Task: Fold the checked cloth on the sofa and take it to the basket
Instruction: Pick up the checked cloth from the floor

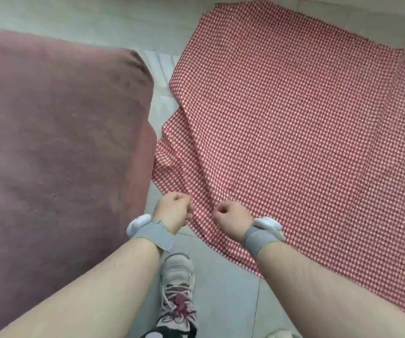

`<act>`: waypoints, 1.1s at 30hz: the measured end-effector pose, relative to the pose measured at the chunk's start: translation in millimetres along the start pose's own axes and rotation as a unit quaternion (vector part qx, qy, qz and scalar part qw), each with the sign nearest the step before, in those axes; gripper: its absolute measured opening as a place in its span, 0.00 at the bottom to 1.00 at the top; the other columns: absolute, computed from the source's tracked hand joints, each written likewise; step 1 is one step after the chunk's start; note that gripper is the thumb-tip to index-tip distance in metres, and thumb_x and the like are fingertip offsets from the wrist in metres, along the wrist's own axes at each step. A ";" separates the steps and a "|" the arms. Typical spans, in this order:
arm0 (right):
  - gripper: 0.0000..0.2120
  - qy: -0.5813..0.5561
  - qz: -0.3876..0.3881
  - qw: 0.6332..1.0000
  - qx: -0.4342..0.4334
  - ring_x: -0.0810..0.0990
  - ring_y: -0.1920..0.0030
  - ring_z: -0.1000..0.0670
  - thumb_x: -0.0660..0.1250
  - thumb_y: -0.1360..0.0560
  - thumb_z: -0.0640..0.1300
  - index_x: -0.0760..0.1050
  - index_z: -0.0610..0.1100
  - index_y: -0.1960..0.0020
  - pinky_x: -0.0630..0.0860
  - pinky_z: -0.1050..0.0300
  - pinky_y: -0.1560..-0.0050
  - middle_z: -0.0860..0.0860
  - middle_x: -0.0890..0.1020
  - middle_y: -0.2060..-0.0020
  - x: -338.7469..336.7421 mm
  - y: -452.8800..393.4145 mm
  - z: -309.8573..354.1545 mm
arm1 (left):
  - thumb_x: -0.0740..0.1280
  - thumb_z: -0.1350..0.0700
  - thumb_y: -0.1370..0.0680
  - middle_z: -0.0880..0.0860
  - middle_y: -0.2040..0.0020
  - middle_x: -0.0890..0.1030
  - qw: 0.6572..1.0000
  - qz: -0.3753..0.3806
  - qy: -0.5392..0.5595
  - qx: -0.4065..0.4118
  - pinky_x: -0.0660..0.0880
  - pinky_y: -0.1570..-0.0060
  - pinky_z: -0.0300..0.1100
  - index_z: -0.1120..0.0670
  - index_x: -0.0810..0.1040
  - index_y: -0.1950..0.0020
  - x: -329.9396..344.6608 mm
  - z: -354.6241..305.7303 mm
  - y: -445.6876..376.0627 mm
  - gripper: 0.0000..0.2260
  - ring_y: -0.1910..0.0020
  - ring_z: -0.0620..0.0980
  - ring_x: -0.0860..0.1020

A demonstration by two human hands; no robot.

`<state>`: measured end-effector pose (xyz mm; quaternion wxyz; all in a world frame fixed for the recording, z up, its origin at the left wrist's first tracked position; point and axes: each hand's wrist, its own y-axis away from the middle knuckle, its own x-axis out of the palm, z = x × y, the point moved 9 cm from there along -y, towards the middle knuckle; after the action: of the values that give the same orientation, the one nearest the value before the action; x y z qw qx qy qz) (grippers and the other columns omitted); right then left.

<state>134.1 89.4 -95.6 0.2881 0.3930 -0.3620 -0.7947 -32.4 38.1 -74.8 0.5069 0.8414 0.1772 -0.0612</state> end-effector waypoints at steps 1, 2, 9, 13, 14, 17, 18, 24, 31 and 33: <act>0.07 0.047 0.008 0.999 -0.020 0.81 0.56 0.47 0.64 0.27 0.47 0.79 0.48 0.59 0.71 0.59 0.58 0.51 0.83 0.59 12.4 -6.6 -0.8 | 0.62 0.59 0.25 0.52 0.66 0.80 1.000 0.001 0.007 -0.008 0.69 0.71 0.38 0.55 0.77 0.61 2.0 8.9 -2.4 0.06 0.71 0.50 0.76; 0.07 0.078 0.009 0.996 -0.040 0.81 0.53 0.46 0.64 0.27 0.47 0.80 0.48 0.56 0.70 0.60 0.57 0.50 0.84 0.56 32.0 -23.2 -2.1 | 0.62 0.59 0.25 0.53 0.66 0.80 1.000 -0.008 -0.003 -0.026 0.70 0.69 0.40 0.55 0.76 0.62 3.3 28.0 -19.3 0.07 0.71 0.51 0.77; 0.17 0.271 0.001 0.954 -0.131 0.78 0.46 0.42 0.63 0.26 0.55 0.74 0.44 0.44 0.71 0.50 0.52 0.45 0.79 0.46 148.6 -125.6 -19.5 | 0.60 0.57 0.27 0.56 0.58 0.84 0.987 -0.050 -0.148 -0.043 0.78 0.51 0.49 0.54 0.75 0.67 9.3 97.7 -112.5 0.09 0.55 0.59 0.82; 0.17 0.333 -0.033 0.921 -0.201 0.75 0.43 0.42 0.60 0.24 0.47 0.71 0.43 0.37 0.68 0.49 0.46 0.45 0.77 0.44 167.7 -139.5 -23.8 | 0.62 0.55 0.28 0.48 0.60 0.82 0.981 -0.054 -0.189 -0.006 0.74 0.55 0.40 0.48 0.77 0.67 30.6 92.8 -134.0 0.09 0.55 0.53 0.80; 0.17 0.337 -0.033 0.917 -0.212 0.75 0.43 0.42 0.59 0.23 0.46 0.71 0.43 0.36 0.68 0.49 0.45 0.45 0.77 0.43 169.7 -137.7 -24.3 | 0.62 0.56 0.28 0.47 0.58 0.82 0.979 -0.052 -0.197 0.001 0.72 0.55 0.39 0.47 0.77 0.65 32.8 89.7 -133.4 0.08 0.54 0.52 0.79; 0.15 0.292 -0.033 0.936 -0.194 0.75 0.42 0.43 0.60 0.22 0.45 0.72 0.44 0.37 0.70 0.50 0.43 0.46 0.77 0.43 163.3 -135.7 -22.1 | 0.62 0.60 0.26 0.49 0.50 0.83 0.965 -0.038 -0.256 0.045 0.72 0.52 0.38 0.46 0.80 0.56 35.3 81.7 -129.0 0.10 0.52 0.51 0.79; 0.15 0.244 -0.026 0.955 -0.168 0.75 0.42 0.43 0.61 0.23 0.46 0.73 0.45 0.37 0.71 0.49 0.43 0.45 0.77 0.43 154.7 -133.4 -20.4 | 0.62 0.61 0.26 0.51 0.49 0.82 0.955 -0.032 -0.287 0.074 0.72 0.50 0.39 0.47 0.81 0.53 35.9 73.8 -122.3 0.11 0.50 0.51 0.78; 0.10 -0.091 -0.037 0.990 -0.102 0.73 0.59 0.46 0.62 0.21 0.44 0.67 0.48 0.61 0.64 0.52 0.59 0.49 0.75 0.64 64.6 -55.4 -15.4 | 0.64 0.61 0.28 0.52 0.44 0.77 0.901 -0.006 -0.352 0.255 0.68 0.41 0.49 0.54 0.77 0.43 55.7 -3.7 -38.1 0.14 0.42 0.54 0.72; 0.12 -0.224 -0.052 0.966 -0.121 0.69 0.64 0.50 0.62 0.21 0.40 0.67 0.46 0.62 0.68 0.48 0.59 0.46 0.72 0.67 -109.1 102.8 14.9 | 0.68 0.63 0.33 0.54 0.54 0.77 0.882 0.009 -0.251 0.398 0.75 0.54 0.48 0.57 0.79 0.52 76.9 -111.9 140.4 0.10 0.56 0.51 0.77; 0.12 -0.228 -0.053 0.962 -0.138 0.70 0.65 0.50 0.61 0.21 0.40 0.67 0.45 0.63 0.67 0.51 0.61 0.45 0.73 0.67 -157.9 155.0 31.4 | 0.69 0.66 0.32 0.51 0.57 0.79 0.888 -0.004 -0.217 0.406 0.75 0.54 0.44 0.56 0.80 0.54 78.3 -141.2 190.3 0.10 0.60 0.47 0.77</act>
<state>217.7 128.9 107.9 0.2067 0.1765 -0.2832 -0.9197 98.1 99.5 128.8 0.1463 0.9387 0.0262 -0.3111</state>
